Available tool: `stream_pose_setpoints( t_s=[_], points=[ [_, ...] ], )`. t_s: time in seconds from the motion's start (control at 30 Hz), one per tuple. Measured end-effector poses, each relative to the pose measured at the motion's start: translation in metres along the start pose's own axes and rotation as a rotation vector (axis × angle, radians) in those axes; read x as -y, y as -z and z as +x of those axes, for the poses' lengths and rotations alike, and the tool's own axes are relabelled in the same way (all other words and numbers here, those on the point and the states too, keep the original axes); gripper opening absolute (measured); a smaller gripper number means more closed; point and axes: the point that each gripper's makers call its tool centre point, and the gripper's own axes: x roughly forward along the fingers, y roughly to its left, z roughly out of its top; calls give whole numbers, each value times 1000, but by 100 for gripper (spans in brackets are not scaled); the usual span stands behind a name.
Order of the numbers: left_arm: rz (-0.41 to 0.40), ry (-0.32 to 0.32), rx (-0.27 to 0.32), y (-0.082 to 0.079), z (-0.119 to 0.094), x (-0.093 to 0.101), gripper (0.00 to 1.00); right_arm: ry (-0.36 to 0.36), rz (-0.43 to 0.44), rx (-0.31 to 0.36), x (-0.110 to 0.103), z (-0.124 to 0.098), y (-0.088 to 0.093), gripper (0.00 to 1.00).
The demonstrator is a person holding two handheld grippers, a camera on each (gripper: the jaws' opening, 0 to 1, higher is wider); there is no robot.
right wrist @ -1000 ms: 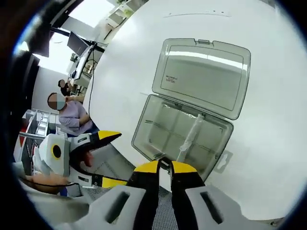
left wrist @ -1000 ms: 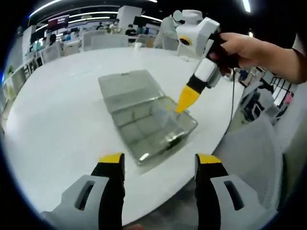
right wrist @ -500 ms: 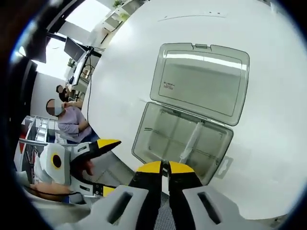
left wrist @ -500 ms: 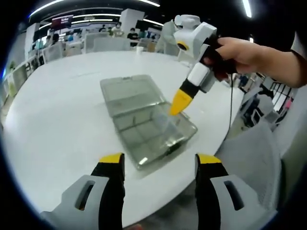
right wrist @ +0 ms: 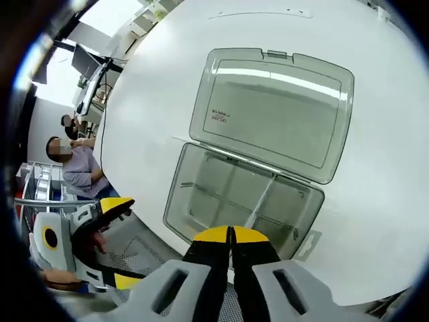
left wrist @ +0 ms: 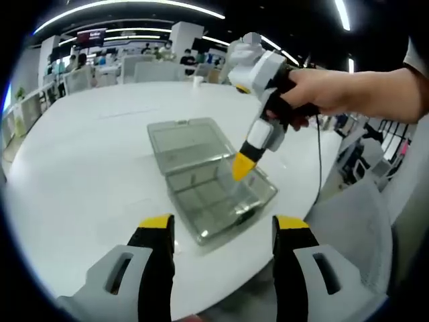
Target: Insert the divider into the dual guide fixture by aligning both edges with the guide slots and pushing it downward to the bottom, including one-sided entry, uneven engagement, binding, and posture correction.
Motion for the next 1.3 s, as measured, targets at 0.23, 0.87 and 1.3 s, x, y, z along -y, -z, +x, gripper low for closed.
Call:
stream_pose_setpoints(
  t_s=[0.23, 0.87, 1.3],
  points=[
    [10, 3, 27, -7, -4, 1, 57, 24, 12, -1, -3, 4, -3, 0],
    [20, -1, 65, -16, -13, 7, 57, 39, 77, 49, 3, -8, -3, 0],
    [32, -7, 89, -22, -17, 10, 57, 84, 39, 20, -5, 3, 4, 0]
  ],
)
